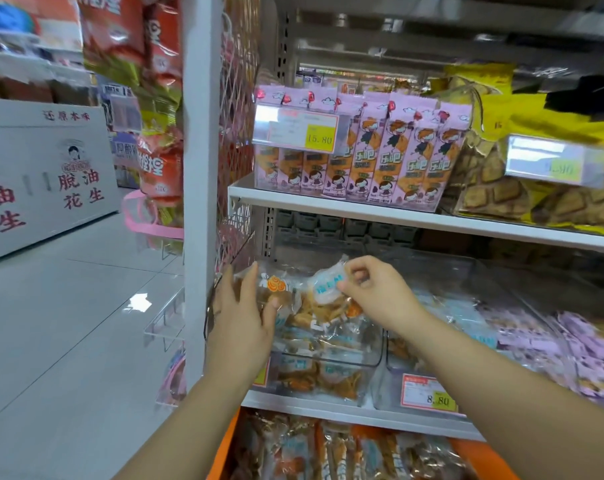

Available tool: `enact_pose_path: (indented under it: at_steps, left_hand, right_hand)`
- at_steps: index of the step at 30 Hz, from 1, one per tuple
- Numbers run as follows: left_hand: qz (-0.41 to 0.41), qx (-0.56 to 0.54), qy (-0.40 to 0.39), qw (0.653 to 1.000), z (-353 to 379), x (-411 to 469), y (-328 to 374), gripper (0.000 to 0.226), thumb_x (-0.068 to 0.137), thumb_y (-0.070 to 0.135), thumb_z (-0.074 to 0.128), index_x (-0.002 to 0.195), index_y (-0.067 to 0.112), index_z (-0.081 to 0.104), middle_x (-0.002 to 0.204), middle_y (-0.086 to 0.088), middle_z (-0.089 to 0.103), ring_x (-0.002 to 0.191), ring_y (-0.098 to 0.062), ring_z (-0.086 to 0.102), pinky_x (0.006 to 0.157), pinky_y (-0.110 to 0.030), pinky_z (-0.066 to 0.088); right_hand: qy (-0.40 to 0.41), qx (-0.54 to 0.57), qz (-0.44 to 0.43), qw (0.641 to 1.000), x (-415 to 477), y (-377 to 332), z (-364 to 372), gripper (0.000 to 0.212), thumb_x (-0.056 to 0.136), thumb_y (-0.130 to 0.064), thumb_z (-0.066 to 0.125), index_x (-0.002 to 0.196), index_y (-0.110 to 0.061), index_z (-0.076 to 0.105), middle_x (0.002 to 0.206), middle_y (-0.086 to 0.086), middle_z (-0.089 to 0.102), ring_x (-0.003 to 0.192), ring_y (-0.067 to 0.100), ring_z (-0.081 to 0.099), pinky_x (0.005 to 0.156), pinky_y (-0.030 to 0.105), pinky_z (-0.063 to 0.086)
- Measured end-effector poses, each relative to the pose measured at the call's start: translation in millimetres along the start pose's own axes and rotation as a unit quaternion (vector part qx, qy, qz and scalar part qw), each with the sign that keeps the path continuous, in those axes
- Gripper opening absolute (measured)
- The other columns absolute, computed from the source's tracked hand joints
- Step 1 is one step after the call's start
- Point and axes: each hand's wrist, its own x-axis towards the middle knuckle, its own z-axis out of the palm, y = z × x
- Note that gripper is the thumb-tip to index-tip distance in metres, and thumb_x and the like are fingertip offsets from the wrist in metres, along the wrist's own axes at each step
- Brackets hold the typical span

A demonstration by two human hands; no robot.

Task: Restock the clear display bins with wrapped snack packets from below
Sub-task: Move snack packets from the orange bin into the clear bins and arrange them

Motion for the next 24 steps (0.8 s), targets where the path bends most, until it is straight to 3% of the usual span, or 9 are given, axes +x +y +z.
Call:
enact_pose_path:
  at_steps: [4, 8, 11, 13, 17, 21, 23, 24]
  left_hand:
    - [-0.006, -0.038, -0.001, 0.999, -5, 2, -7, 0.057, 0.097, 0.033, 0.046, 0.148, 0.029, 0.022, 0.156, -0.004, 0.008, 0.143, -0.027, 0.018, 0.110, -0.043, 0.030]
    - [0.005, -0.046, -0.001, 0.999, -8, 1, -9, 0.057, 0.097, 0.031, 0.047, 0.148, 0.030, 0.021, 0.156, -0.002, 0.008, 0.142, -0.025, 0.021, 0.108, -0.040, 0.032]
    - [0.020, -0.060, 0.005, 0.998, -8, 1, -9, 0.063, 0.098, 0.029, 0.048, 0.150, 0.035, 0.013, 0.159, -0.001, 0.001, 0.146, -0.022, 0.011, 0.112, -0.038, 0.026]
    - [0.039, -0.052, 0.011, 0.998, -8, 0, -7, 0.067, 0.098, 0.026, 0.048, 0.149, 0.040, 0.008, 0.159, 0.002, -0.008, 0.147, -0.021, 0.005, 0.112, -0.037, 0.026]
    - [0.050, 0.069, -0.023, 0.996, -7, -4, 0, 0.064, 0.098, 0.028, 0.047, 0.149, 0.043, 0.010, 0.156, 0.000, -0.026, 0.146, -0.027, -0.010, 0.106, -0.041, 0.036]
    - [0.034, 0.180, -0.075, 0.980, -6, -10, 10, 0.052, 0.098, 0.032, 0.047, 0.144, 0.042, 0.027, 0.153, -0.003, -0.032, 0.143, -0.033, -0.021, 0.108, -0.049, 0.033]
    - [0.057, 0.223, -0.064, 0.971, -6, -15, 14, 0.048, 0.095, 0.039, 0.050, 0.140, 0.041, 0.036, 0.156, -0.007, -0.021, 0.143, -0.037, -0.016, 0.110, -0.060, 0.023]
    - [0.094, 0.218, -0.028, 0.971, -7, -18, 17, 0.045, 0.093, 0.043, 0.052, 0.137, 0.038, 0.044, 0.159, -0.011, -0.006, 0.145, -0.038, -0.007, 0.110, -0.064, 0.021]
  right_hand:
    - [-0.124, -0.053, 0.021, 0.991, 12, -7, 18, 0.013, 0.093, -0.026, 0.057, 0.104, -0.022, 0.051, 0.112, -0.003, 0.051, 0.061, 0.010, 0.052, 0.048, 0.020, 0.038]
    - [-0.151, -0.077, 0.000, 0.986, 24, -11, 22, 0.014, 0.091, -0.020, 0.060, 0.103, -0.014, 0.056, 0.110, 0.002, 0.055, 0.084, 0.016, 0.057, 0.060, 0.021, 0.041]
    - [-0.087, -0.080, -0.035, 0.992, 22, -12, 17, 0.012, 0.088, -0.019, 0.064, 0.097, -0.022, 0.056, 0.106, -0.003, 0.058, 0.087, 0.011, 0.057, 0.056, 0.013, 0.039]
    - [-0.004, -0.054, -0.040, 0.998, 11, -10, 7, 0.013, 0.088, -0.016, 0.064, 0.095, -0.023, 0.056, 0.099, -0.005, 0.058, 0.078, 0.005, 0.055, 0.053, 0.006, 0.040]
    - [0.130, 0.080, -0.045, 0.987, -26, -1, -20, 0.019, 0.086, -0.009, 0.065, 0.090, -0.024, 0.055, 0.090, -0.007, 0.061, 0.075, -0.001, 0.056, 0.059, 0.004, 0.043]
    - [0.120, 0.169, -0.017, 0.978, -57, 7, -34, 0.019, 0.089, -0.010, 0.062, 0.091, -0.027, 0.055, 0.091, -0.007, 0.065, 0.075, -0.001, 0.064, 0.058, 0.010, 0.049]
    - [0.109, 0.219, -0.003, 0.970, -64, 10, -38, 0.017, 0.090, -0.010, 0.061, 0.092, -0.026, 0.056, 0.090, -0.010, 0.066, 0.071, -0.006, 0.065, 0.056, 0.010, 0.049]
    - [0.104, 0.239, 0.004, 0.965, -67, 11, -39, 0.015, 0.090, -0.010, 0.061, 0.093, -0.025, 0.057, 0.091, -0.011, 0.066, 0.074, -0.006, 0.065, 0.058, 0.012, 0.050]
